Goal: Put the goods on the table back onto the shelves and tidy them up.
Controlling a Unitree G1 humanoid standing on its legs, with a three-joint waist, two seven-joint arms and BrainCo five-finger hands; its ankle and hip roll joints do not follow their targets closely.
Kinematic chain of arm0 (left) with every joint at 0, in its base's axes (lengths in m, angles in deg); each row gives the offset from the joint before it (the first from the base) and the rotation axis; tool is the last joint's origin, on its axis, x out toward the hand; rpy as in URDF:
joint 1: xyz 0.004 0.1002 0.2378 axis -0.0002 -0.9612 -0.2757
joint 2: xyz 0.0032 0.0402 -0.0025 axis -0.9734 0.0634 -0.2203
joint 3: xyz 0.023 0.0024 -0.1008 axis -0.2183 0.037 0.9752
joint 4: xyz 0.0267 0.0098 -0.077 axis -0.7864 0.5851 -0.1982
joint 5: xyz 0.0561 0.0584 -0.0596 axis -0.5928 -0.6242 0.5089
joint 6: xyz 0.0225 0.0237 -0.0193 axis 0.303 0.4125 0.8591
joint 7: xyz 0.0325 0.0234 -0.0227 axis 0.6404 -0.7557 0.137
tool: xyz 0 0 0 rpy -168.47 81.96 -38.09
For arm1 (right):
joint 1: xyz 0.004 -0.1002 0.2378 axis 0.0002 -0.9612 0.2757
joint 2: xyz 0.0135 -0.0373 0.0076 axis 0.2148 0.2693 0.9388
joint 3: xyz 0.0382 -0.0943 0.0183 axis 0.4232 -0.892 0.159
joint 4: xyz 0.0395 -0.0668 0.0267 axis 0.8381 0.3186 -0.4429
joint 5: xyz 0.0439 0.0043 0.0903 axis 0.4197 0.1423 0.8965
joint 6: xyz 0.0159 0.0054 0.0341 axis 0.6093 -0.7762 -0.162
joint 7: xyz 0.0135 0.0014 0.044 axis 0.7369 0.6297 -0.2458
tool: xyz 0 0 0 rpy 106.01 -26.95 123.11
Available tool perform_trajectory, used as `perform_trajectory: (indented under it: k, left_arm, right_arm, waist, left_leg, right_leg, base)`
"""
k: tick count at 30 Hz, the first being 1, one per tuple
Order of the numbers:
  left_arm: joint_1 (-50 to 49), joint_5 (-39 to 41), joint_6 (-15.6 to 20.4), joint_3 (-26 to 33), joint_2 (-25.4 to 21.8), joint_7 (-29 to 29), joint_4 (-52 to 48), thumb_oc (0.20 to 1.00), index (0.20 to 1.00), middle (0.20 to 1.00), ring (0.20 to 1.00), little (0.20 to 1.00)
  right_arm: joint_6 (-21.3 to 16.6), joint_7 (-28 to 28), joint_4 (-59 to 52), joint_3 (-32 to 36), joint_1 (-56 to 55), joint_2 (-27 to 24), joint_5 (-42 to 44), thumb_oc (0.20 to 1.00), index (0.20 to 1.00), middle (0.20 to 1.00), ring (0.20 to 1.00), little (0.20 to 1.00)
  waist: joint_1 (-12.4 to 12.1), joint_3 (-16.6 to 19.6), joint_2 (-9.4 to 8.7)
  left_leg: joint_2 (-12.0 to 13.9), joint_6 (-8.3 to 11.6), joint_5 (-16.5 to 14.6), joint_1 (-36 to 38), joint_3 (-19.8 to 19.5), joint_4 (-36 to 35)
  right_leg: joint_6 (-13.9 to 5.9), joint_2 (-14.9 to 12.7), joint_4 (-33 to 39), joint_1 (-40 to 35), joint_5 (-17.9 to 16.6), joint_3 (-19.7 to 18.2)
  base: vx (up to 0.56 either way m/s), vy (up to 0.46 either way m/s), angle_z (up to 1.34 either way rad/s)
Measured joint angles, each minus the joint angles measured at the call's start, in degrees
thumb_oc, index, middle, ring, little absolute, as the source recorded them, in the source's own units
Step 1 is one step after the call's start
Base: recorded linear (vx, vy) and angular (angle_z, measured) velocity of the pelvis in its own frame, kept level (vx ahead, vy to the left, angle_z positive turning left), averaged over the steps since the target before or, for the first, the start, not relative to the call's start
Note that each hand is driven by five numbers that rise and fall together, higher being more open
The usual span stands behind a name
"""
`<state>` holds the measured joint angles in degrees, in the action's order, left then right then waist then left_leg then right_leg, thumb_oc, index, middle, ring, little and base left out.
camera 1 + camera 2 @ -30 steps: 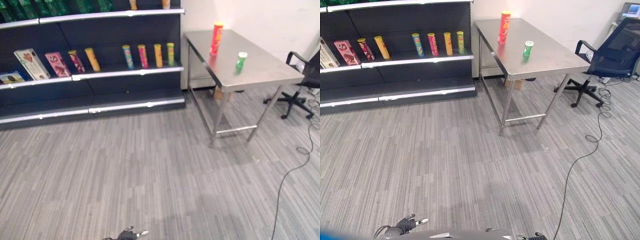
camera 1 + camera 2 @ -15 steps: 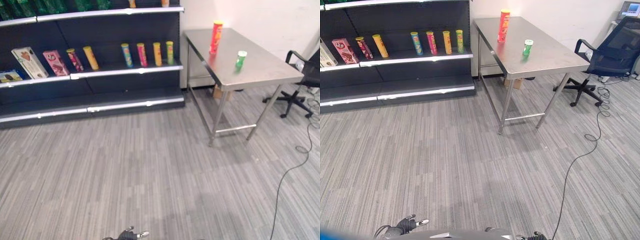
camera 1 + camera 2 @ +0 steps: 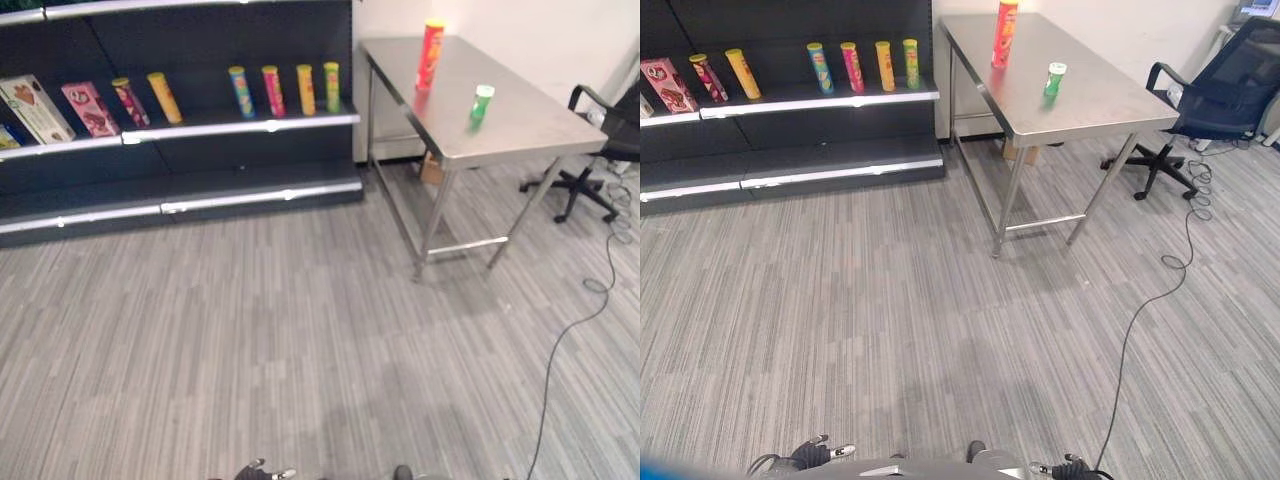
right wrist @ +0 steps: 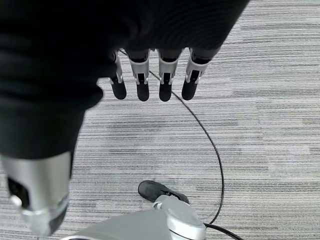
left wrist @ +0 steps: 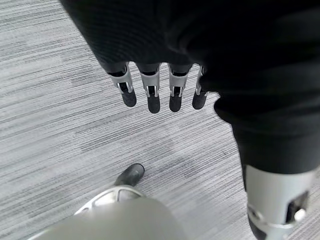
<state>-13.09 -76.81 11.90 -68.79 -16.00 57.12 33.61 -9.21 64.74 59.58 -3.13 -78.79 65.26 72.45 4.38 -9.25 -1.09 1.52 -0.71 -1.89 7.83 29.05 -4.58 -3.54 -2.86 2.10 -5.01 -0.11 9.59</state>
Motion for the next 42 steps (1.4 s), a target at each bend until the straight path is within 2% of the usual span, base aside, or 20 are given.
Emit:
perform_trajectory:
  k: [4,7,13,14,17,20,21,23,25,26,29,30,31,33,34,36,38,40,41,42]
  left_arm:
    - [3.57,-0.37,0.00,-1.23,-0.97,-0.11,-0.06,1.000,1.000,1.000,1.000,1.000]
    - [5.09,-0.44,-0.01,-2.41,-1.40,-0.42,0.09,1.000,1.000,1.000,1.000,1.000]
    - [6.62,-0.32,0.03,-2.64,-1.28,-0.77,-0.07,1.000,1.000,1.000,1.000,1.000]
    - [6.70,-0.29,0.00,-2.62,-1.10,-0.86,-0.08,1.000,1.000,1.000,1.000,1.000]
    - [6.20,-0.05,0.17,-2.08,0.16,-0.82,-1.49,1.000,1.000,1.000,1.000,1.000]
    - [4.41,0.31,0.16,-2.41,1.11,-0.69,-2.44,1.000,1.000,1.000,1.000,1.000]
    - [4.13,0.40,0.11,-2.72,1.37,-0.67,-2.35,1.000,1.000,1.000,1.000,1.000]
    - [3.62,0.68,0.08,-2.88,2.84,-0.62,-1.97,1.000,1.000,1.000,1.000,1.000]
    - [4.85,0.74,0.82,-3.31,3.45,-0.56,-1.06,1.000,1.000,1.000,1.000,1.000]
    - [4.82,0.73,0.97,-3.31,3.46,-0.53,-0.76,1.000,1.000,1.000,1.000,1.000]
    - [4.68,0.76,0.99,-2.97,3.40,-0.53,0.08,1.000,1.000,1.000,1.000,1.000]
    - [4.52,0.76,1.04,-3.09,3.60,-0.51,0.01,1.000,1.000,1.000,1.000,1.000]
    - [4.39,0.79,0.99,-2.57,4.09,-0.52,0.04,1.000,1.000,1.000,1.000,1.000]
    - [4.03,1.92,0.99,-0.76,4.47,-0.71,1.19,1.000,1.000,1.000,1.000,1.000]
    - [3.74,2.27,0.92,-1.05,4.26,-0.72,1.30,1.000,1.000,1.000,1.000,1.000]
    - [4.43,3.06,1.05,-1.09,3.48,-0.83,0.71,1.000,1.000,1.000,1.000,1.000]
    - [3.97,3.08,0.97,-1.10,3.03,-0.80,0.69,1.000,1.000,1.000,1.000,1.000]
    - [5.29,3.08,1.17,-1.07,2.87,-0.87,0.96,1.000,1.000,1.000,1.000,1.000]
    - [5.21,3.09,1.10,-1.06,2.91,-0.86,1.09,1.000,1.000,1.000,1.000,1.000]
    - [4.81,3.14,1.10,-0.85,2.87,-0.98,1.26,1.000,1.000,1.000,1.000,1.000]
  right_arm:
    - [-0.09,0.07,-0.71,0.11,3.04,-1.17,-1.00,1.000,1.000,1.000,1.000,1.000]
    - [-0.08,0.05,-0.62,0.20,2.70,-1.65,-0.93,1.000,1.000,1.000,1.000,1.000]
    - [0.12,-0.10,-0.54,0.14,2.69,-1.59,-0.61,1.000,1.000,1.000,1.000,1.000]
    - [0.23,-0.14,-0.44,0.29,2.52,-1.35,-0.22,1.000,1.000,1.000,1.000,1.000]
    - [0.80,-0.20,-0.09,2.49,1.72,-1.43,0.30,1.000,1.000,1.000,1.000,1.000]
    - [1.24,-0.22,-0.01,2.42,1.10,-2.09,0.29,1.000,1.000,1.000,1.000,1.000]
    - [1.25,-0.18,0.04,2.35,1.03,-2.48,0.27,1.000,1.000,1.000,1.000,1.000]
    - [1.09,-0.17,0.04,2.26,1.05,-4.12,0.25,1.000,1.000,1.000,1.000,1.000]
    - [0.16,-0.19,-0.95,2.19,2.54,-6.41,0.25,1.000,1.000,1.000,1.000,1.000]
    - [0.05,-0.22,-1.34,2.18,2.94,-6.91,0.26,1.000,1.000,1.000,1.000,1.000]
    - [-0.38,-0.51,-3.02,2.13,3.09,-7.83,0.32,1.000,1.000,1.000,1.000,1.000]
    - [-0.48,-0.53,-2.93,1.89,3.14,-7.91,0.31,1.000,1.000,1.000,1.000,1.000]
    - [-0.52,-0.71,-3.06,1.72,3.42,-8.12,0.43,1.000,1.000,1.000,1.000,1.000]
    - [-0.13,-1.43,-2.27,1.61,2.54,-6.33,0.82,1.000,1.000,1.000,1.000,1.000]
    - [-0.06,-1.58,-1.97,1.20,2.35,-5.77,0.83,1.000,1.000,1.000,1.000,1.000]
    - [-0.03,-2.02,-0.20,-1.27,2.55,-5.42,0.82,1.000,1.000,1.000,1.000,1.000]
    - [-0.48,-2.37,-0.23,-1.68,2.16,-5.23,0.76,1.000,1.000,1.000,1.000,1.000]
    - [0.03,-2.32,0.56,-2.21,1.58,-5.20,0.71,1.000,1.000,1.000,1.000,1.000]
    - [0.12,-2.37,2.09,-2.32,1.22,-5.15,0.66,1.000,1.000,1.000,1.000,1.000]
    - [0.08,-2.42,2.12,-2.29,1.30,-5.36,0.56,1.000,1.000,1.000,1.000,1.000]
  waist:
    - [0.20,-3.01,1.40]
    - [0.44,-3.88,0.85]
    - [4.26,-5.48,0.44]
    - [5.01,-5.75,-0.32]
    - [5.04,-5.64,-0.51]
    - [5.12,-3.04,0.11]
    - [5.09,-2.22,0.47]
    - [5.45,-0.53,3.67]
    - [4.62,-0.13,4.15]
    - [4.79,0.14,4.30]
    - [5.28,1.05,3.47]
    - [4.75,1.16,3.11]
    - [4.87,1.23,3.28]
    - [4.34,0.89,2.59]
    - [4.17,0.60,1.87]
    - [2.85,0.40,0.72]
    - [3.78,0.80,0.52]
    - [3.84,0.04,0.80]
    - [3.33,-0.06,1.20]
    - [2.44,-0.82,1.55]
  left_leg:
    - [0.20,-1.76,0.43,-0.50,0.41,-1.04]
    - [-1.43,-3.43,-0.87,0.71,-0.03,-1.10]
    - [-2.35,-3.15,-1.06,0.44,-1.86,-1.12]
    - [-2.71,-2.59,-1.66,1.47,-2.01,-1.11]
    - [-1.80,-0.94,-2.96,4.42,-2.94,-1.14]
    - [0.57,2.16,-4.95,6.69,-5.56,-1.12]
    - [1.53,3.34,-5.70,7.46,-6.72,-1.07]
    - [4.46,4.42,-5.68,8.27,-8.72,-0.05]
    - [6.25,5.48,-3.55,7.57,-10.52,7.88]
    - [7.14,6.77,-2.93,7.34,-11.08,9.74]
    - [10.18,14.36,0.01,1.91,-14.36,25.39]
    - [10.30,14.60,0.23,-0.56,-14.39,30.64]
    - [10.51,15.49,2.57,-3.11,-14.79,34.19]
    - [16.83,16.72,14.78,-9.27,-11.42,49.51]
    - [18.41,16.35,14.42,-10.66,-10.00,53.11]
    - [17.27,15.57,8.52,-16.46,-7.29,47.56]
    - [15.97,15.08,7.90,-18.11,-6.43,36.00]
    - [15.77,13.34,9.61,-17.96,-6.90,18.35]
    - [15.13,12.31,12.28,-15.98,-10.30,-0.38]
    - [16.30,12.12,13.50,-18.22,-13.82,-1.44]
  right_leg:
    - [-2.75,-1.67,-11.93,6.64,2.54,0.28]
    - [-4.02,-6.56,-20.32,11.65,4.16,0.85]
    - [-8.93,-7.26,-1.74,18.66,-2.06,-3.07]
    - [-10.08,-7.36,3.84,19.97,-3.34,-1.58]
    - [-10.26,-7.09,0.80,22.48,-3.57,3.80]
    - [-9.02,-7.08,-9.46,22.05,-4.07,4.82]
    - [-6.48,-6.40,-9.15,20.42,-6.46,5.87]
    - [-2.49,-3.75,-9.50,18.66,-5.19,8.48]
    - [1.62,-2.19,-8.79,14.59,-2.58,9.62]
    - [2.10,-1.66,-7.71,13.30,-2.15,10.06]
    - [3.41,-0.03,-2.63,7.50,-1.65,10.89]
    - [4.16,0.00,-1.89,6.92,-1.63,10.53]
    - [4.90,0.22,-1.87,6.25,-1.10,10.34]
    - [8.11,2.06,-0.42,1.95,0.79,9.78]
    - [8.41,2.32,0.46,0.60,-0.22,9.41]
    - [9.47,2.37,1.59,-1.36,-0.43,8.36]
    - [8.03,2.36,3.50,-3.30,0.56,8.60]
    - [7.82,3.21,3.47,-3.86,1.43,9.02]
    - [6.51,3.70,3.45,-4.66,2.16,8.25]
    - [5.78,3.86,3.47,-5.56,2.88,6.80]
  base:
    - [0.03,0.110,-0.05]
    - [0.14,0.041,0.04]
    - [0.25,-0.041,0.18]
    - [0.39,-0.032,0.05]
    - [0.40,-0.108,0.20]
    - [0.34,-0.193,0.39]
    - [0.30,-0.262,0.48]
    - [0.28,-0.215,0.44]
    - [0.36,-0.295,0.23]
    - [0.40,-0.376,0.09]
    - [0.21,-0.243,0.01]
    - [0.28,-0.356,-0.05]
    - [0.37,-0.382,-0.04]
    - [0.33,-0.249,-0.08]
    - [0.16,-0.040,-0.43]
    - [0.31,0.072,-0.68]
    - [0.25,0.118,-0.17]
    - [0.36,0.157,0.11]
    - [0.45,0.157,-0.24]
    - [0.43,0.137,-0.45]
